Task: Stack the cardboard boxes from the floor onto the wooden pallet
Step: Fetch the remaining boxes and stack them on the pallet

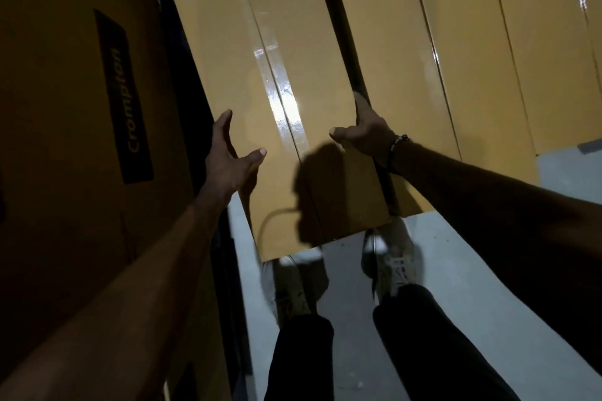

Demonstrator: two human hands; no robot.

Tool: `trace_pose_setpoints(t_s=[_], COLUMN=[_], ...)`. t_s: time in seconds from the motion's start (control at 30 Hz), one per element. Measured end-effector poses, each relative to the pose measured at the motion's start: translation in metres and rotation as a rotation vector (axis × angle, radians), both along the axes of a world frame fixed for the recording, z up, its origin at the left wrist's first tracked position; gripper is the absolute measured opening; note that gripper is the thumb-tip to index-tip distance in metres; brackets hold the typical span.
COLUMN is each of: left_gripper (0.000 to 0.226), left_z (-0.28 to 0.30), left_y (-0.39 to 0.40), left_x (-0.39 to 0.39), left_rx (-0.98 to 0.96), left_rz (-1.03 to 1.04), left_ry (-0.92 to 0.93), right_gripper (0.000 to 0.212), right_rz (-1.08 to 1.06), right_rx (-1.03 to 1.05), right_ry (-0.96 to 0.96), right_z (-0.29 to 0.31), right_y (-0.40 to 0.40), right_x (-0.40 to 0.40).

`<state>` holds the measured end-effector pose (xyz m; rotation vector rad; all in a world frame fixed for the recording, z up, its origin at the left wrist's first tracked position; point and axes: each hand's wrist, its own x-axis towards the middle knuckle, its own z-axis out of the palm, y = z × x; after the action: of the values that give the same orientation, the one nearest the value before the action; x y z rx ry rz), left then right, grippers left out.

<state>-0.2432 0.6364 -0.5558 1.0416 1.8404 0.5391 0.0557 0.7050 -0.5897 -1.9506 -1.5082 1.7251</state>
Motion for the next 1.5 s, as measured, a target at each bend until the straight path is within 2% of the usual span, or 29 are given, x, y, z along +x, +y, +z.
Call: trace_pose_setpoints(t_s=[0.07, 0.2, 0.37, 0.43, 0.53, 0.6, 0.8, 0.9, 1.13, 1.27, 1.4, 1.5], left_gripper=[0.099, 0.103, 0.104, 0.103, 0.101, 0.101, 0.1, 0.098, 0.105, 0.11, 0.111, 0.104], left_z=[0.009, 0.044, 0.118, 0.156, 0.218, 0.262, 0.408, 0.485, 0.638, 0.719, 0.773, 0.798], left_y=[-0.002, -0.007, -0.013, -0.015, -0.014, -0.015, -0.026, -0.035, -0.066, -0.102, -0.147, -0.186], left_x=[-0.004, -0.015, -0.019, -0.015, -0.006, 0.002, 0.037, 0.059, 0.086, 0.092, 0.086, 0.083], left_rx=[-0.004, -0.006, -0.002, 0.003, 0.017, 0.032, 0.12, 0.181, 0.303, 0.373, 0.41, 0.452], left_rz=[-0.02, -0.03, -0.065, -0.062, -0.047, -0.046, -0.07, -0.045, 0.066, 0.255, 0.428, 0.515], left_ry=[0.0, 0.018, 0.035, 0.034, 0.026, 0.018, -0.02, -0.02, -0.031, -0.045, -0.014, -0.022], right_gripper=[0.118, 0.089, 0.104, 0.108, 0.095, 0.094, 0.101, 0.103, 0.099, 0.091, 0.081, 0.081], right_rz=[-0.018, -0.046, -0.11, -0.122, -0.137, -0.154, -0.217, -0.2, -0.138, -0.045, 0.073, 0.167], right_rx=[-0.003, 0.014, 0.067, 0.084, 0.106, 0.148, 0.166, 0.246, 0.374, 0.466, 0.509, 0.507], right_ry=[0.016, 0.018, 0.067, 0.055, 0.004, -0.021, 0.07, 0.023, 0.038, 0.143, 0.299, 0.372], right_z=[0.006, 0.078, 0.136, 0.177, 0.239, 0.279, 0.438, 0.514, 0.67, 0.744, 0.796, 0.819], right_y=[-0.009, -0.032, -0.049, -0.05, -0.054, -0.057, -0.065, -0.074, -0.083, -0.086, -0.089, -0.093], right_x=[0.001, -0.015, -0.021, -0.023, -0.018, -0.01, 0.03, 0.053, 0.085, 0.084, 0.065, 0.045])
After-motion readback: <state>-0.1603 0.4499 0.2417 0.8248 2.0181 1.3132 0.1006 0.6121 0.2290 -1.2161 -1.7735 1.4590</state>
